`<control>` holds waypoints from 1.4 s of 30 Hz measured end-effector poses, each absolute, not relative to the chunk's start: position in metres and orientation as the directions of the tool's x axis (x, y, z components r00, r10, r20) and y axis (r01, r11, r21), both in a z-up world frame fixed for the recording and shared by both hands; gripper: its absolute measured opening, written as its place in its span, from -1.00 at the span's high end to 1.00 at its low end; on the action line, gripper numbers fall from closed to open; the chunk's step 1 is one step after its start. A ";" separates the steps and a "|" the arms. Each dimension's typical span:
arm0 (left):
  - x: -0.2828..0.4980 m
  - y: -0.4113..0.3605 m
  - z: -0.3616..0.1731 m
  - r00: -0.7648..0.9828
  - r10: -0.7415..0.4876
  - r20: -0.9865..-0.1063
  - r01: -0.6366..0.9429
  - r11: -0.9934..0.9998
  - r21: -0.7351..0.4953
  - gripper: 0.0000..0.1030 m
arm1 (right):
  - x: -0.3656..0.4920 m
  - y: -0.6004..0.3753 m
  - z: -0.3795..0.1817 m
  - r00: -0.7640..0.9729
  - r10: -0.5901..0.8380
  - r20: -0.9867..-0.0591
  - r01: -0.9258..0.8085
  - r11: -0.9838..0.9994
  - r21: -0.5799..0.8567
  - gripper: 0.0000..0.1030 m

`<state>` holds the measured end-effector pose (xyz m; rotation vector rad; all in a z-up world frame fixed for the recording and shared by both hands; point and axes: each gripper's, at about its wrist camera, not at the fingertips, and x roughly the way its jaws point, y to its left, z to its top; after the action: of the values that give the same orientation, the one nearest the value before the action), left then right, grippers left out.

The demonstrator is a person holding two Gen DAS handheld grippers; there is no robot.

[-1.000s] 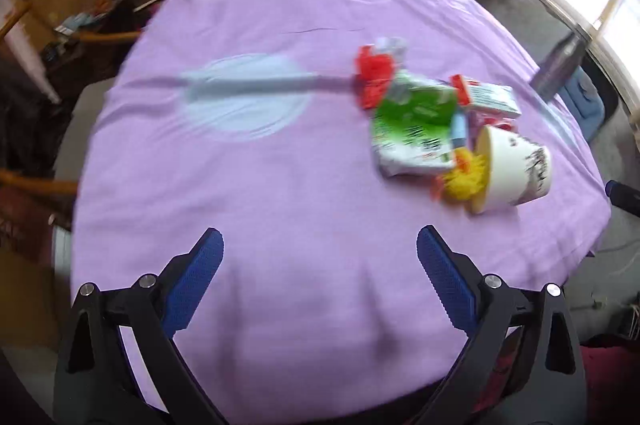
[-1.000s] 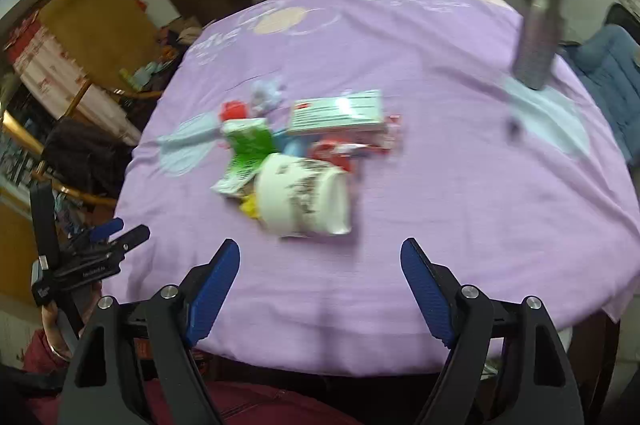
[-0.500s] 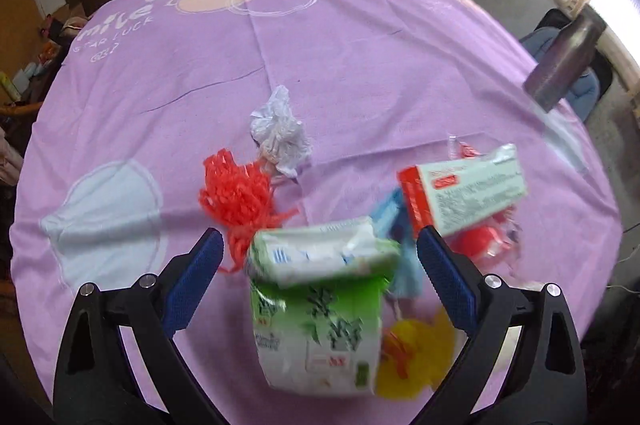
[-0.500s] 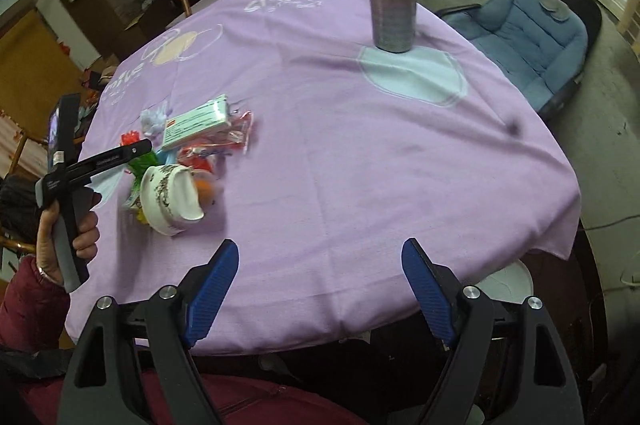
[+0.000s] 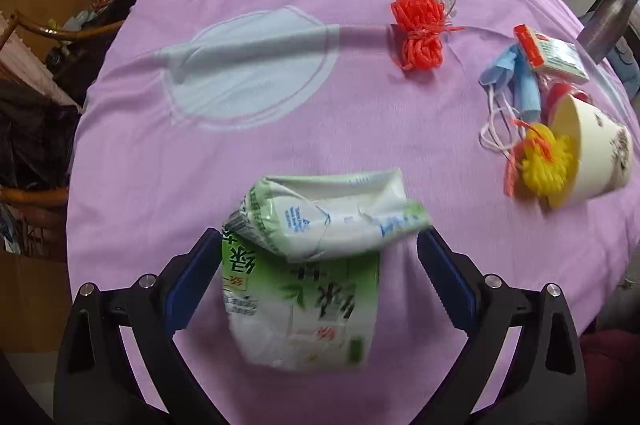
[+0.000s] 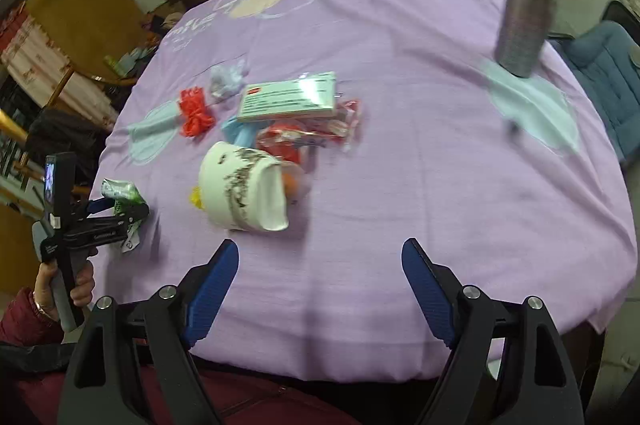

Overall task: Collect trash
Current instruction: 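Grasp the green tea carton with the left tool, then grasp the white paper cup with the right tool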

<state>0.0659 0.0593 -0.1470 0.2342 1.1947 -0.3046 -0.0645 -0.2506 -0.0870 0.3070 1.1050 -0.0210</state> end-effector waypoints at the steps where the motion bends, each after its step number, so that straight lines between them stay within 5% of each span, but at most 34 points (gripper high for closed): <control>1: 0.063 0.062 -0.143 0.342 -0.118 -0.932 0.351 0.936 0.010 -0.82 | -0.060 -0.245 -0.087 0.450 0.145 -0.881 0.149 0.961 0.235 -0.60; 15: 0.074 0.053 -0.140 0.390 -0.189 -0.901 0.372 0.928 -0.033 -0.87 | -0.064 -0.236 -0.085 0.442 0.128 -0.888 0.142 0.967 0.210 -0.60; 21: 0.096 0.050 -0.174 0.357 -0.126 -0.926 0.325 0.946 -0.003 -0.82 | -0.076 -0.243 -0.078 0.452 0.095 -0.887 0.173 0.966 0.192 -0.60; 31: 0.062 0.064 -0.100 0.483 -0.248 -0.840 0.323 0.942 -0.092 -0.78 | -0.056 -0.236 -0.095 0.422 0.210 -0.882 0.153 0.942 0.297 -0.60; 42: 0.025 0.096 -0.057 0.523 -0.198 -0.829 0.234 0.969 -0.083 -0.78 | -0.003 -0.226 -0.136 0.402 0.299 -0.865 0.162 0.907 0.389 -0.70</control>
<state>0.0255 0.0957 -0.0567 0.0403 0.9872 -0.2585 -0.0027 -0.2257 -0.1356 0.4517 1.1647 0.0904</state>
